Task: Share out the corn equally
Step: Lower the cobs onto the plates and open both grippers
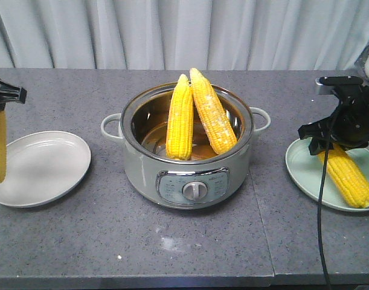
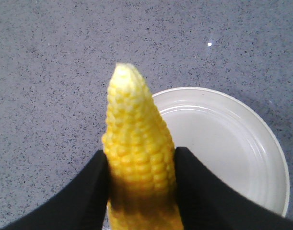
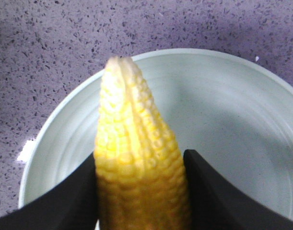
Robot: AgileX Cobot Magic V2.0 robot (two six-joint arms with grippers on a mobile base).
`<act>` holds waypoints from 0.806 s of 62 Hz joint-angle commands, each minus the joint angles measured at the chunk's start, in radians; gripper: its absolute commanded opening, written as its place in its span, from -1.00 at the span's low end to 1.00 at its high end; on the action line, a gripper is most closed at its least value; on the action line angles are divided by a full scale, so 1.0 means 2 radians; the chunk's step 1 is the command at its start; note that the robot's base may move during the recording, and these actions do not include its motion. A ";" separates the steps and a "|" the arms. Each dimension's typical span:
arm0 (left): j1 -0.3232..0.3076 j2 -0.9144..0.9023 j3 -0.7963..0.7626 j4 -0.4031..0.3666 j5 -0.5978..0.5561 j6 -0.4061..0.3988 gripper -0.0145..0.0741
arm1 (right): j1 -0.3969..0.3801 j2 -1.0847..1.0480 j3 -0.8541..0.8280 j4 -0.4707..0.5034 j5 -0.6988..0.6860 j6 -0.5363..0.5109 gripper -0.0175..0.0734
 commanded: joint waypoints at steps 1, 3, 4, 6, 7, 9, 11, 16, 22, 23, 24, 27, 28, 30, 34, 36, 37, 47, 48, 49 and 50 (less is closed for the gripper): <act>0.000 -0.013 -0.014 -0.004 -0.031 -0.001 -0.69 | -0.004 -0.024 -0.013 -0.005 -0.016 -0.003 0.20; 0.000 -0.012 -0.014 -0.005 -0.034 -0.001 -0.69 | -0.004 -0.024 -0.013 -0.007 -0.016 -0.001 0.27; 0.000 -0.012 -0.014 -0.005 -0.036 -0.001 -0.69 | -0.004 -0.024 -0.013 -0.008 -0.016 0.000 0.32; 0.000 -0.012 -0.014 -0.005 -0.037 -0.001 -0.69 | -0.004 -0.024 -0.013 -0.009 -0.016 0.002 0.40; 0.000 -0.012 -0.014 -0.005 -0.038 -0.001 -0.69 | -0.004 -0.024 -0.013 -0.009 -0.016 0.003 0.42; 0.000 -0.012 -0.014 -0.005 -0.039 -0.001 -0.69 | -0.004 -0.024 -0.013 -0.011 -0.016 0.005 0.48; 0.000 -0.012 -0.014 -0.005 -0.040 -0.001 -0.69 | -0.004 -0.024 -0.013 -0.014 -0.018 0.008 0.51; 0.000 -0.012 -0.014 -0.005 -0.043 -0.001 -0.68 | -0.004 -0.024 -0.013 -0.028 -0.023 0.022 0.55; 0.000 -0.011 -0.014 -0.005 -0.044 -0.001 -0.67 | -0.004 -0.025 -0.013 -0.047 -0.023 0.044 0.55; 0.000 -0.010 -0.014 -0.005 -0.044 -0.001 -0.67 | -0.004 -0.025 -0.013 -0.047 -0.024 0.047 0.55; 0.000 -0.010 -0.014 -0.005 -0.045 -0.001 -0.67 | -0.004 -0.026 -0.013 -0.050 -0.025 0.048 0.55; 0.000 -0.006 -0.014 -0.006 -0.045 -0.001 -0.66 | -0.004 -0.029 -0.013 -0.057 -0.027 0.053 0.55; 0.000 -0.004 -0.014 -0.006 -0.045 -0.001 -0.66 | -0.004 -0.030 -0.014 -0.059 -0.027 0.054 0.55; 0.000 -0.002 -0.014 -0.006 -0.045 -0.001 -0.66 | -0.004 -0.034 -0.014 -0.062 -0.029 0.057 0.55; 0.000 0.008 -0.014 -0.011 -0.045 -0.001 -0.66 | -0.004 -0.042 -0.014 -0.067 -0.033 0.065 0.55; 0.000 0.013 -0.014 -0.016 -0.047 0.000 -0.65 | -0.004 -0.046 -0.014 -0.068 -0.035 0.067 0.55; 0.000 0.016 -0.014 -0.019 -0.048 0.001 -0.64 | -0.004 -0.047 -0.014 -0.068 -0.035 0.067 0.55; 0.000 0.045 -0.015 -0.027 -0.055 0.001 -0.57 | -0.004 -0.070 -0.014 -0.068 -0.038 0.068 0.55; 0.000 0.047 -0.015 -0.028 -0.055 0.001 -0.56 | -0.004 -0.072 -0.014 -0.068 -0.038 0.068 0.55; 0.000 0.049 -0.015 -0.028 -0.056 0.001 -0.55 | -0.004 -0.075 -0.014 -0.068 -0.039 0.068 0.55; 0.000 0.051 -0.015 -0.031 -0.056 0.001 -0.53 | -0.004 -0.078 -0.014 -0.068 -0.040 0.068 0.55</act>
